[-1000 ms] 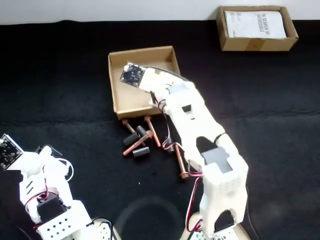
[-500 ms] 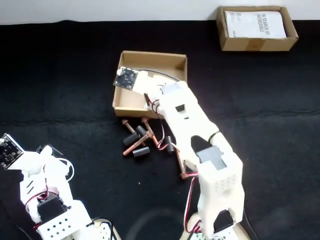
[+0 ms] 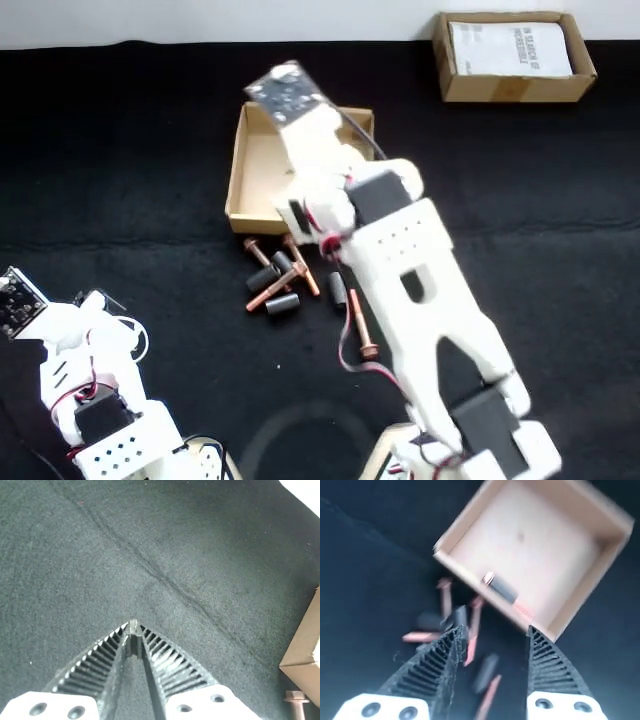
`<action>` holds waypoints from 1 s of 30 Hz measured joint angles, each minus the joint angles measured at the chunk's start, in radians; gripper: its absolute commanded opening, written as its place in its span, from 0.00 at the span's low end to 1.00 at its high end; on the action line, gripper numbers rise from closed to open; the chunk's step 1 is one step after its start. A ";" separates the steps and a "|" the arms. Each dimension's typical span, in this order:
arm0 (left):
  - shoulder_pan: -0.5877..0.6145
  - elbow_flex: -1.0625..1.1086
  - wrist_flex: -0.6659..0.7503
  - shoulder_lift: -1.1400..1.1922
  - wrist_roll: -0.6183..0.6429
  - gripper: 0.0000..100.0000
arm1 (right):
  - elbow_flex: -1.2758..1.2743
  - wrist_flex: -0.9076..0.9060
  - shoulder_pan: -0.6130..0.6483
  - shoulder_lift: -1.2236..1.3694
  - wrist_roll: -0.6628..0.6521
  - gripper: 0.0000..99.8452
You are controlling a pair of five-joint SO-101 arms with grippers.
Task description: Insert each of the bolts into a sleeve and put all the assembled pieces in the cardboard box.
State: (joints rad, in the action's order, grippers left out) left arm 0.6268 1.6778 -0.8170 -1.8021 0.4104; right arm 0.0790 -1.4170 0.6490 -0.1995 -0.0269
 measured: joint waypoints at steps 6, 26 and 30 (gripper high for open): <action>0.000 0.000 0.000 0.000 0.000 0.01 | -0.203 -0.081 0.021 -0.028 0.227 0.17; 0.000 0.000 -0.003 0.000 0.000 0.01 | -0.859 0.641 -0.071 -0.028 0.227 0.17; 0.000 0.000 -0.003 0.000 0.000 0.01 | -0.873 0.690 -0.074 0.002 0.198 0.17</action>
State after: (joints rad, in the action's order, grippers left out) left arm 0.6268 1.6778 -0.8201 -1.8021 0.4104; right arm -0.7940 -0.7265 0.5754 -0.1979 0.1711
